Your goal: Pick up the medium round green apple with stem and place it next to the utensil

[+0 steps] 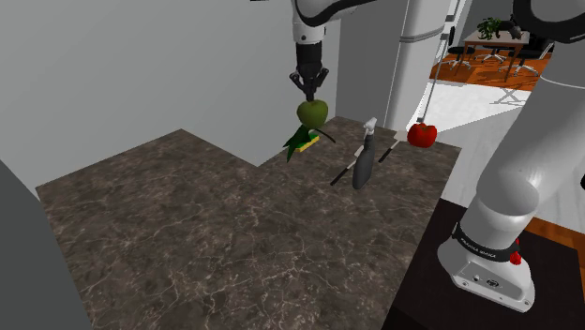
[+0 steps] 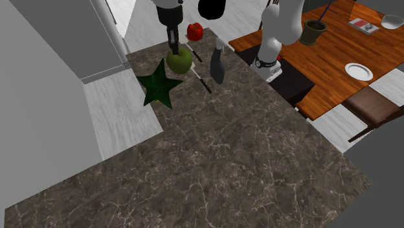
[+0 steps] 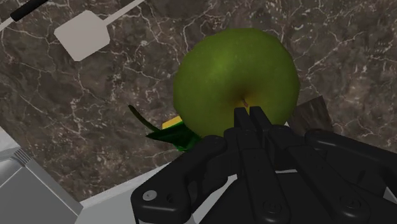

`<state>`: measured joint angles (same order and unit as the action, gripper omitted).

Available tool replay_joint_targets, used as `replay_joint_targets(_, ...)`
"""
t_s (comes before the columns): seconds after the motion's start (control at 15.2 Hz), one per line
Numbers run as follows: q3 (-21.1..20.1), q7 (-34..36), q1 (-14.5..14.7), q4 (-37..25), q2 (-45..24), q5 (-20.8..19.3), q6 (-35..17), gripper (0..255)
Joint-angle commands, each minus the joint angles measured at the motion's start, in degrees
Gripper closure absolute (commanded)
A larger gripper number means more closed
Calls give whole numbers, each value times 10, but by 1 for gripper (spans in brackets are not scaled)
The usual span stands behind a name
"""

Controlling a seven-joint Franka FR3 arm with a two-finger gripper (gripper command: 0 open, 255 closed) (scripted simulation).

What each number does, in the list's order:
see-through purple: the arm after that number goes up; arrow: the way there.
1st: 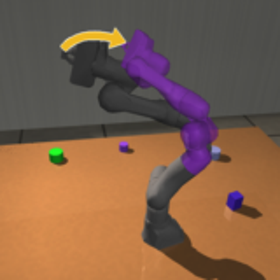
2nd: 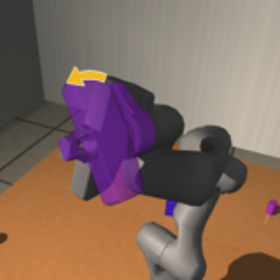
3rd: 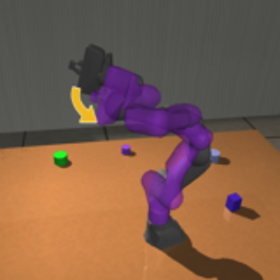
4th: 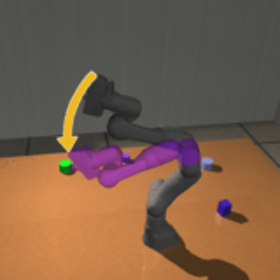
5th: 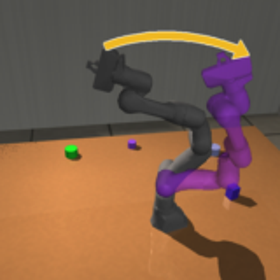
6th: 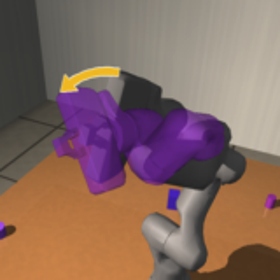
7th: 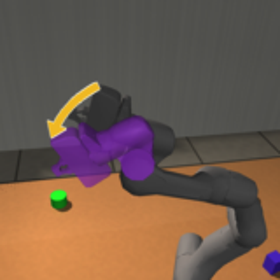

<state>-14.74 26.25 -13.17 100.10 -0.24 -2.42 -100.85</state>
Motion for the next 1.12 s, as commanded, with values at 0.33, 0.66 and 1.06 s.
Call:
replay_joint_targets(0.33,47,-95,-47,5,4,2,-5,255)
replay_joint_targets(0.66,80,-160,-80,-14,-12,1,-4,255)
replay_joint_targets(1.06,115,-236,-119,-60,-49,2,2,255)
